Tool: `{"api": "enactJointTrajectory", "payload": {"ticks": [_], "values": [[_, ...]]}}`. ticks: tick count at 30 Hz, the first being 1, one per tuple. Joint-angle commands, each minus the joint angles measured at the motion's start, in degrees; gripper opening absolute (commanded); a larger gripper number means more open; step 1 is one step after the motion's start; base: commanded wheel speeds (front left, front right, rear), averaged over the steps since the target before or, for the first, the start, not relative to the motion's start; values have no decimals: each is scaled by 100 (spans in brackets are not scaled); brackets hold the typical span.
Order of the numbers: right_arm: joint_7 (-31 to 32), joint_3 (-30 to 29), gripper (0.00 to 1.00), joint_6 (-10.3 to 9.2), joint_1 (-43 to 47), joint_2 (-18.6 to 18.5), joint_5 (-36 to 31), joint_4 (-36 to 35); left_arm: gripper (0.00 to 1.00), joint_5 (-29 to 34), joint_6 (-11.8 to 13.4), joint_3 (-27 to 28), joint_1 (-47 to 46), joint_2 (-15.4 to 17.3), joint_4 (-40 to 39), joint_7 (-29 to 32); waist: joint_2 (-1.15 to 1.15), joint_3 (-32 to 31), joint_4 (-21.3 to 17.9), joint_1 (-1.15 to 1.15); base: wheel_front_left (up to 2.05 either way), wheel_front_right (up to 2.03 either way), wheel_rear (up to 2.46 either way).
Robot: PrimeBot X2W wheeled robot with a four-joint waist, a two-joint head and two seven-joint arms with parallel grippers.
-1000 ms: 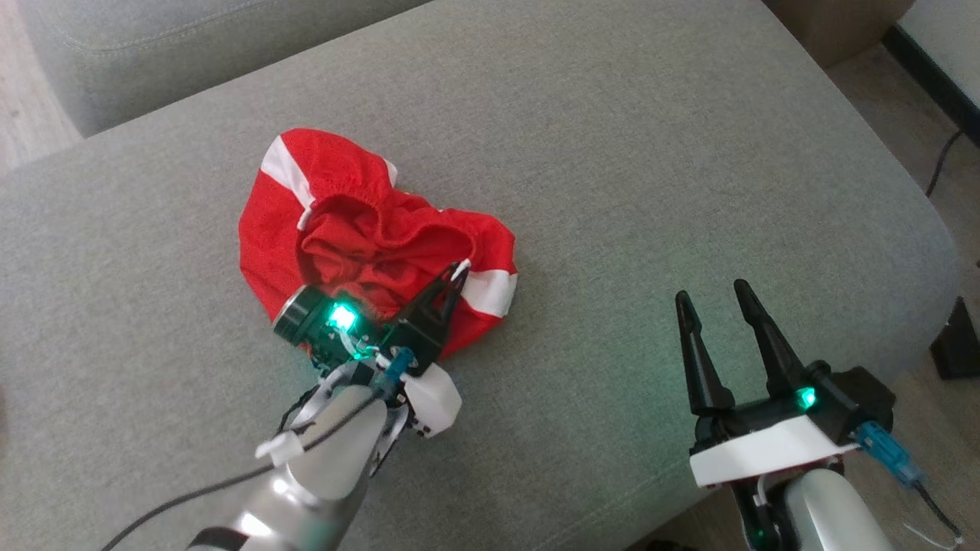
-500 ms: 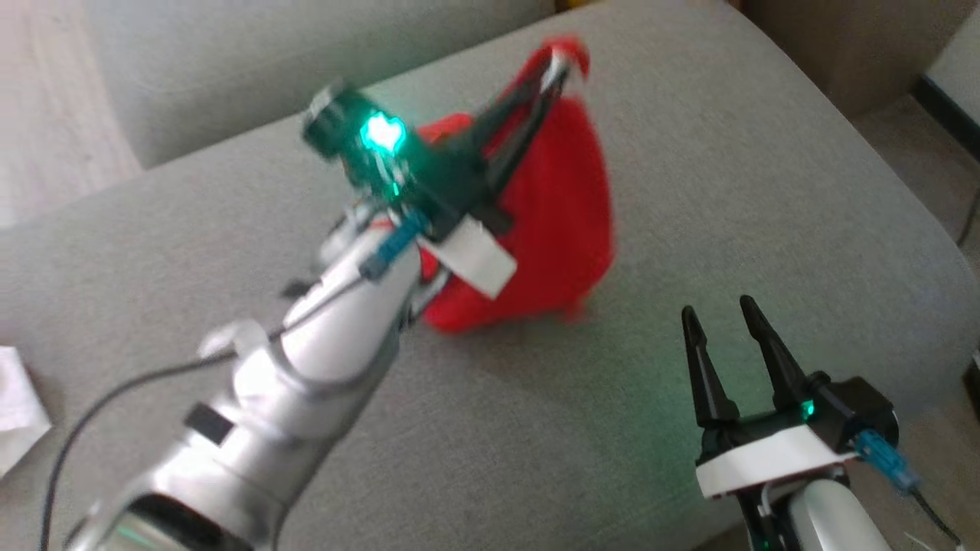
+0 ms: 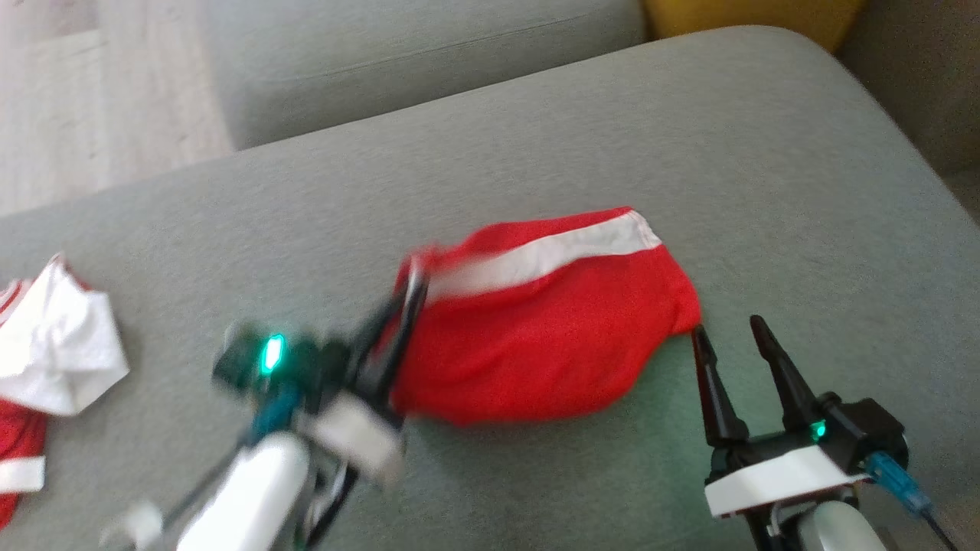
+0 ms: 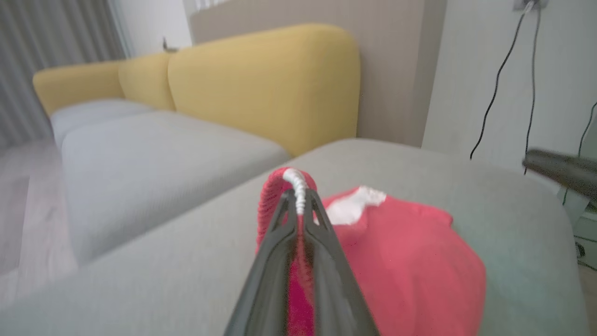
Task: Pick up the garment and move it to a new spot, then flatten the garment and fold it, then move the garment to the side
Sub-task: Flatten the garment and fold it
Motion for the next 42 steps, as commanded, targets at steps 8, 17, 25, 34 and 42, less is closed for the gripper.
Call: {"api": "enactJointTrajectory", "payload": {"ticks": [8,17,25,34,42], "values": [[-32,25,100,-4,-331,-15,-115,127,0,-142,250,221,820,445,-331,-231,0,278,797,0,0,0,0],[-19,214,100,-4,-1748,-641,611,1939,0,61,350,158,547,465,-320,-298,0,676,1146,0,0,0,0],[576,1234,100,-4,-3078,-1244,1523,3166,0,196,301,8,209,375,-272,-292,0,1024,1329,0,0,0,0],[1156,2443,99,-4,-3664,-1423,2384,3796,0,268,253,-124,-57,264,-195,-304,0,1239,1497,0,0,0,0],[1309,3244,0,-4,-3986,-1735,3037,3787,0,291,272,-112,-188,331,-170,-359,0,1217,1502,0,0,0,0]]}}
